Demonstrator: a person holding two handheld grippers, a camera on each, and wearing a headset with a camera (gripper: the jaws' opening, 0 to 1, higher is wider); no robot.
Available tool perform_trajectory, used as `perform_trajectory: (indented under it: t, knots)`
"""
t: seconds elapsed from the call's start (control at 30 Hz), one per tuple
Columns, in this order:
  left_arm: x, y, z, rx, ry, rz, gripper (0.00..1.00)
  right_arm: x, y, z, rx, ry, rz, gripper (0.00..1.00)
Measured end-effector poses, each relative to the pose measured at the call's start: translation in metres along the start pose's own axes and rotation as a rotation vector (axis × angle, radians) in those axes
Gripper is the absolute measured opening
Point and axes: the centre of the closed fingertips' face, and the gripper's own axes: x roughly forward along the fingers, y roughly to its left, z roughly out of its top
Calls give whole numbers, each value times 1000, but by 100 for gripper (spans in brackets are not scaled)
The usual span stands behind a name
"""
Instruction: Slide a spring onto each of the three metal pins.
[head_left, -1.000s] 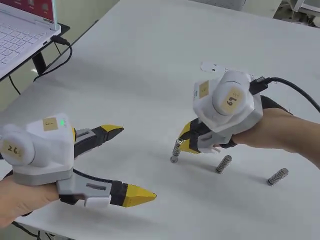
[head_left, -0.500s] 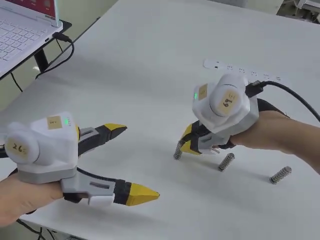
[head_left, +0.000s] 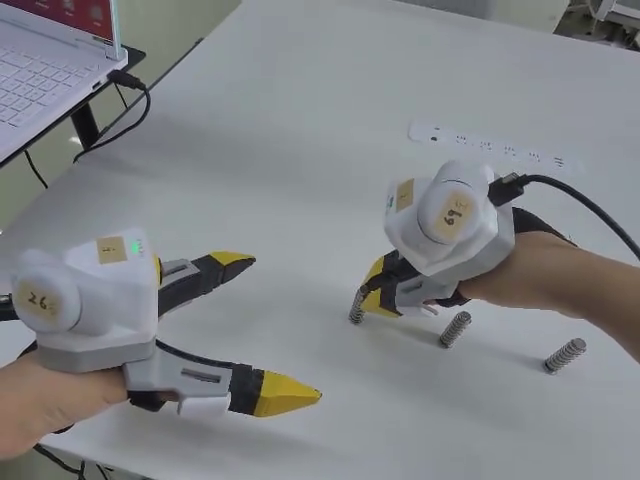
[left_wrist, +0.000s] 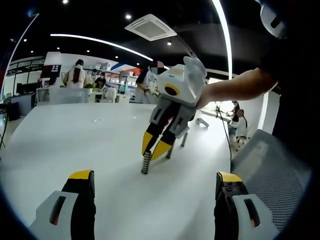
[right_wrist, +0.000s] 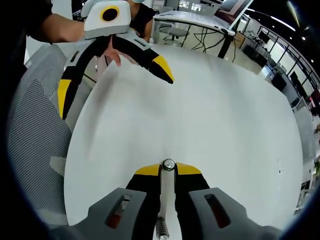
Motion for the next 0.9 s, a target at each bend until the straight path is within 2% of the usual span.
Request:
perform_trajectory:
  t: [0.7,0.8,0.9]
  knots:
    - [4,2,6,17,9,-5,98,1,-4,0,2,-3,-6,9]
    - [4,2,6,18,13,-5,98,1,-4,0,-11,-9,-12,11]
    - [4,2,8,23,15,-5,98,0,-6,5,6,-37,-18,15]
